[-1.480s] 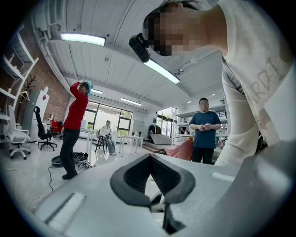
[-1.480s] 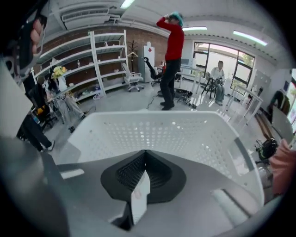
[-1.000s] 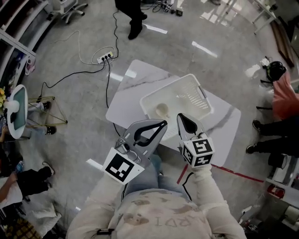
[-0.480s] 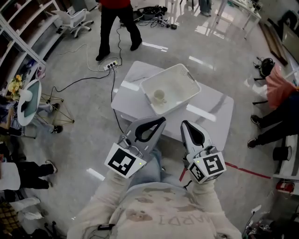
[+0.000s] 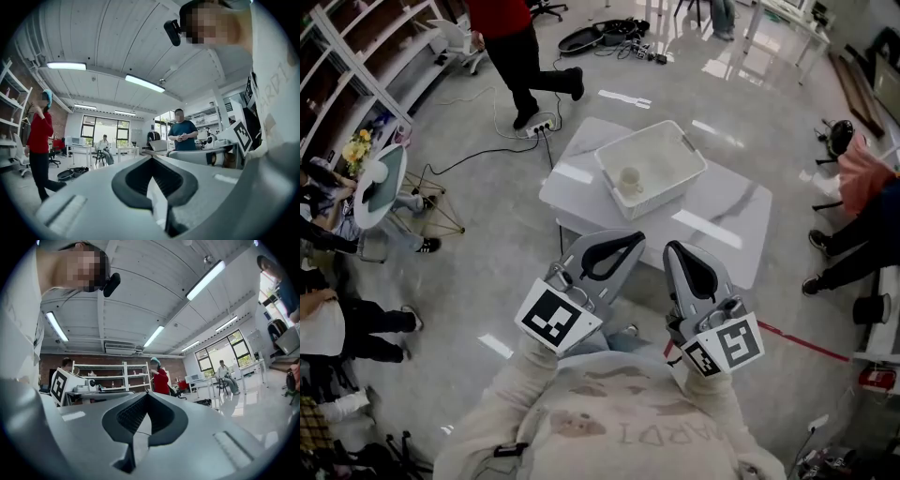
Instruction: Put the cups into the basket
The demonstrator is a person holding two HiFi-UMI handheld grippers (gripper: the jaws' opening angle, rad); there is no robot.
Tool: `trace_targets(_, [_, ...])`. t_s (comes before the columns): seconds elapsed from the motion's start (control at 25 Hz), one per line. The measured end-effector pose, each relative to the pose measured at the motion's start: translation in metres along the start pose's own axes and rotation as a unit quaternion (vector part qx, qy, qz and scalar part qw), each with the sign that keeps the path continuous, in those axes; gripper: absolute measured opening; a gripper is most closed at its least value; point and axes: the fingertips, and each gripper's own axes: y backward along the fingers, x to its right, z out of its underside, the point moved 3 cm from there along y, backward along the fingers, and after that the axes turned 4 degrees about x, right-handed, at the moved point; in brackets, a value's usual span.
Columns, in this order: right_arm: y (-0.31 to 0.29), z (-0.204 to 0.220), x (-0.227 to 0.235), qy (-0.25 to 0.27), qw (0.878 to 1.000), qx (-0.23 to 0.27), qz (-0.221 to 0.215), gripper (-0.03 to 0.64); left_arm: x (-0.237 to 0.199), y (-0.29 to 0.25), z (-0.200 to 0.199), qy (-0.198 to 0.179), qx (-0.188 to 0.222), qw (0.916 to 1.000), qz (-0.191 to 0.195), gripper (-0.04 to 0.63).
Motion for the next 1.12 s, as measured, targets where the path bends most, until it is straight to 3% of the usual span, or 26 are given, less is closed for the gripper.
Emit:
trace_targets(0.4, [-0.001,-0.005,-0.047,0.017,0.999,0.013,-0.041,0.025,0.011,0.033,-0.006,0.014,-0.008,0.9999,0.001,0.000])
trace_targets(1.12, [-0.004,-0.004,-0.071,0.010,0.999,0.028,-0.027,0.025,0.002,0.058,-0.010,0.025,-0.003,0.9995,0.017,0.000])
